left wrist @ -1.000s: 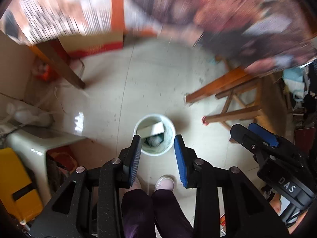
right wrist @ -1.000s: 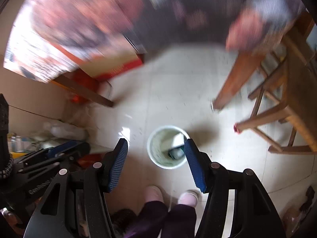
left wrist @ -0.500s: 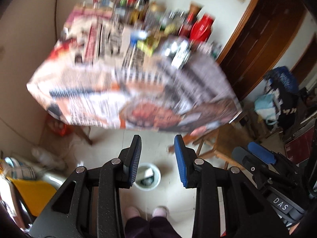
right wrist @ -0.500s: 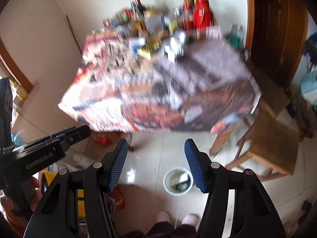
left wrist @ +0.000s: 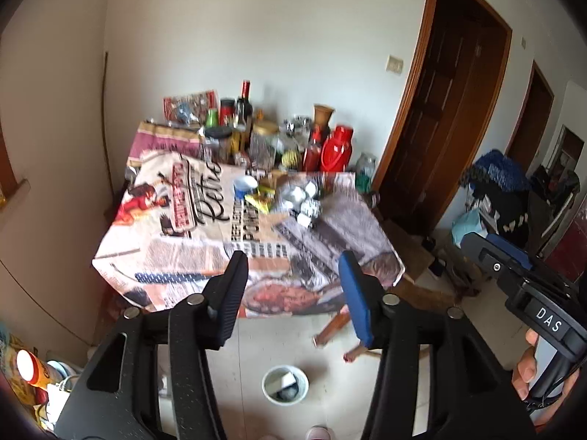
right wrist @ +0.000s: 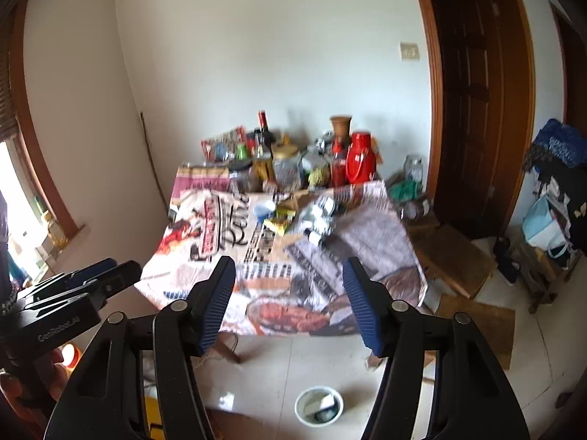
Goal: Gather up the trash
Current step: 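Raise both tools back toward the table, then grasp the foil ball with the right tool while the left tool grasps the clear container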
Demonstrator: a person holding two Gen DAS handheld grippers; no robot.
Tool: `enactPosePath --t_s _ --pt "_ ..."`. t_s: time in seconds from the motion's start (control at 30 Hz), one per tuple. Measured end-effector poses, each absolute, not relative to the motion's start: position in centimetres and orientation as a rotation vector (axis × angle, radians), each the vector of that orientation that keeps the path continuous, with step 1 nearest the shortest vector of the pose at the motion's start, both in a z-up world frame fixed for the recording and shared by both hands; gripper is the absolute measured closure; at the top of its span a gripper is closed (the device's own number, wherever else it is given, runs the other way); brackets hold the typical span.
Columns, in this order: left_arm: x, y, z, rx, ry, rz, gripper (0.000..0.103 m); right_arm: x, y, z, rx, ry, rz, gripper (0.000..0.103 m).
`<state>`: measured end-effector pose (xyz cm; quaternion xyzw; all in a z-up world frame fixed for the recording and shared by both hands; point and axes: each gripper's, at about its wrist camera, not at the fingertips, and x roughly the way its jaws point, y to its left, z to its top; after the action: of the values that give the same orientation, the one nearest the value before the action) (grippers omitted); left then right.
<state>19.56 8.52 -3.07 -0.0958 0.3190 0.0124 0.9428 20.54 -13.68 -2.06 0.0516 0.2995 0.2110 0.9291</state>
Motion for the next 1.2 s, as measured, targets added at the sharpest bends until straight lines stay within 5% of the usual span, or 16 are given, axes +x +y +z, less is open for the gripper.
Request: enactPosePath --t_s 0.23,1.2 --pt "21.1 8.9 -1.8 -0.182 0.619 0.035 0.033 22.2 -14.3 -1.3 0.106 0.575 0.393 0.026" --pt "46.7 7.1 -3.9 -0.275 0.692 0.217 0.032 46.5 -15.4 -4.2 0.035 0.698 0.569 0.026"
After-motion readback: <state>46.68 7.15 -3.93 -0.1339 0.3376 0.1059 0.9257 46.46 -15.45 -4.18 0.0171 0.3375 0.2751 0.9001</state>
